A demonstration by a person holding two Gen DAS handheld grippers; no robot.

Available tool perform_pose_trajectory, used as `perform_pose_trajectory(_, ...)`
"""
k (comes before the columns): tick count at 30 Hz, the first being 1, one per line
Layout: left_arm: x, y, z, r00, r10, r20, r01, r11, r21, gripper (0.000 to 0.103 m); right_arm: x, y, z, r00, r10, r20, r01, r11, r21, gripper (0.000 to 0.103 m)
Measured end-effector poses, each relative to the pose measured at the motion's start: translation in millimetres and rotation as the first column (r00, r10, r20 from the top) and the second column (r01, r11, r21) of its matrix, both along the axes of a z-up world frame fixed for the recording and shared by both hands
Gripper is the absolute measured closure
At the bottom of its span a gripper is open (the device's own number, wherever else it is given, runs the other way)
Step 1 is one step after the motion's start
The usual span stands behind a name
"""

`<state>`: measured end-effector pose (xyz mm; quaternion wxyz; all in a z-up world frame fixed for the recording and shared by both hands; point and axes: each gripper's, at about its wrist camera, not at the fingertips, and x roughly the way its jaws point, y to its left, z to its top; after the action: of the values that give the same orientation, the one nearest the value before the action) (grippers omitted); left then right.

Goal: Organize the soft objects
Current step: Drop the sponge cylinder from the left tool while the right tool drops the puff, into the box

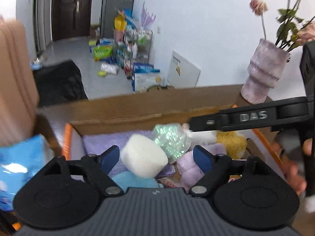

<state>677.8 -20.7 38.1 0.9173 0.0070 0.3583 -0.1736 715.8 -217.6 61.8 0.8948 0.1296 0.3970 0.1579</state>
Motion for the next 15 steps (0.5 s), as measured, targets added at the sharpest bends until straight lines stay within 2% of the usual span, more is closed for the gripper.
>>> perform_pose_trajectory(6,-49.6,17.3,56.2,0.996,0.041,0.085,-0.044,0.998,0.038,0.018,-57.3,-39.0,47.4,0.998,-0.036,0.058,0.040,0.997,-0.059,0.042)
perform_pose_trajectory(10,-86.5,31.0,80.3,0.992,0.074,0.106,-0.078,0.996,0.037,0.017,-100.6,-57.1,65.4,0.995,-0.059,0.081,0.066,0.994,-0.087,0.040)
perform_pose_trajectory(13,-122.0,37.8,90.7,0.984,0.102,0.147,-0.107,0.994,0.029,0.016,-143.1,-56.8,72.3,0.988,-0.055,0.145,0.079,0.983,-0.164,0.034)
perform_pose_trajectory(15,-156.3,43.6,92.6,0.964,0.163,0.211,-0.169,0.986,0.011,0.010,-176.4,-54.4,72.8,0.974,-0.053,0.220,0.097,0.976,-0.195,0.027)
